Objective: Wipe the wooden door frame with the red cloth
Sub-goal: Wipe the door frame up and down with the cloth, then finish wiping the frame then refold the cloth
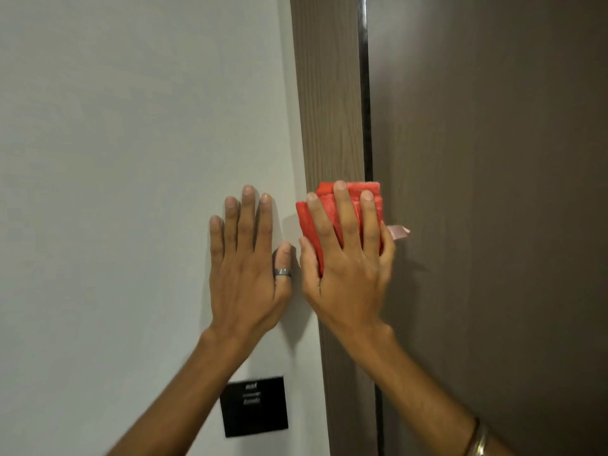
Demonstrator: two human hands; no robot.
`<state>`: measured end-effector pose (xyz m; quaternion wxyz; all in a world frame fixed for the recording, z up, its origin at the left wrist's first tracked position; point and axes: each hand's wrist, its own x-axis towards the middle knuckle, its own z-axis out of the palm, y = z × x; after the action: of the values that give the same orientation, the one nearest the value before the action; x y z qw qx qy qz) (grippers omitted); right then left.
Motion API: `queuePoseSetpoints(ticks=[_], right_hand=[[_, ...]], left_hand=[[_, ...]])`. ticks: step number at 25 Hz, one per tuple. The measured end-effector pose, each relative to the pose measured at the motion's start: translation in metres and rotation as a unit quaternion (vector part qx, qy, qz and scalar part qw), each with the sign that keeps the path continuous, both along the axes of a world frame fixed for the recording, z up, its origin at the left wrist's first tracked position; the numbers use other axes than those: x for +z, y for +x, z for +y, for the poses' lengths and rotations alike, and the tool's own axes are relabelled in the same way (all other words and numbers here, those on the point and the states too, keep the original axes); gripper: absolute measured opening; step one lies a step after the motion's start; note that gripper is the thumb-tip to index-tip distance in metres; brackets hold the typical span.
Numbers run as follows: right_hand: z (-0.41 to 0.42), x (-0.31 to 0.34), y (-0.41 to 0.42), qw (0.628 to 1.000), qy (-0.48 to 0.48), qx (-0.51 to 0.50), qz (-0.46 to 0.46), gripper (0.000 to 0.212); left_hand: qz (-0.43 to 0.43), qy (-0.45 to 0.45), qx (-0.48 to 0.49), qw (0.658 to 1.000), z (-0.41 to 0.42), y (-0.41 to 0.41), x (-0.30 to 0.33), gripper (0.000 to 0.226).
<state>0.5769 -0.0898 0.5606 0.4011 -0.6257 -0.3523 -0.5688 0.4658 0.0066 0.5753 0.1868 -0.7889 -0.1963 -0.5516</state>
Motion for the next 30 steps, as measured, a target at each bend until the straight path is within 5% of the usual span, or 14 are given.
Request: queuePoseSetpoints(ticks=[5, 13, 15, 17, 18, 20, 21, 22, 24, 25, 27, 30], right_hand=[[-0.013, -0.107, -0.006, 0.997, -0.068, -0.023, 0.017, 0.063], [-0.047, -0.148, -0.028, 0.986, -0.149, -0.019, 0.066, 0.053], [-0.069, -0.172, -0.046, 0.971, -0.180, 0.074, 0.141, 0.054], [-0.091, -0.205, -0.070, 0.895, -0.127, 0.245, 0.352, 0.054], [-0.100, -0.221, -0.086, 0.798, -0.050, 0.334, 0.499, 0.054], [-0.108, -0.246, -0.115, 0.491, 0.126, 0.468, 0.724, 0.049], [-0.106, -0.263, -0.130, 0.358, 0.186, 0.490, 0.773, 0.046], [-0.102, -0.280, -0.144, 0.275, 0.228, 0.496, 0.792, 0.045], [-0.092, -0.310, -0.182, 0.189, 0.289, 0.469, 0.813, 0.046], [-0.086, -0.326, -0.201, 0.167, 0.286, 0.456, 0.826, 0.047], [-0.076, -0.358, -0.239, 0.155, 0.228, 0.423, 0.863, 0.054], [-0.057, -0.405, -0.279, 0.218, 0.075, 0.344, 0.910, 0.058]], left_hand=[[0.026, 0.005, 0.046, 0.999, 0.001, 0.002, -0.056, 0.070], [0.081, -0.082, -0.018, 0.993, -0.028, -0.020, -0.149, 0.068], [0.066, -0.169, -0.080, 0.980, -0.046, -0.037, -0.185, 0.065], [0.037, -0.290, -0.149, 0.945, -0.071, -0.059, -0.226, 0.061], [0.023, -0.368, -0.177, 0.913, -0.084, -0.074, -0.249, 0.057], [-0.023, -0.551, -0.213, 0.806, -0.113, -0.101, -0.283, 0.051], [-0.049, -0.658, -0.208, 0.722, -0.124, -0.115, -0.298, 0.045], [-0.081, -0.757, -0.202, 0.616, -0.131, -0.125, -0.307, 0.041], [-0.142, -0.884, -0.175, 0.411, -0.124, -0.149, -0.329, 0.057], [-0.156, -0.909, -0.162, 0.351, -0.117, -0.162, -0.341, 0.063], [-0.169, -0.929, -0.116, 0.308, -0.101, -0.194, -0.367, 0.059], [-0.191, -0.946, -0.043, 0.260, -0.077, -0.253, -0.417, 0.045]])
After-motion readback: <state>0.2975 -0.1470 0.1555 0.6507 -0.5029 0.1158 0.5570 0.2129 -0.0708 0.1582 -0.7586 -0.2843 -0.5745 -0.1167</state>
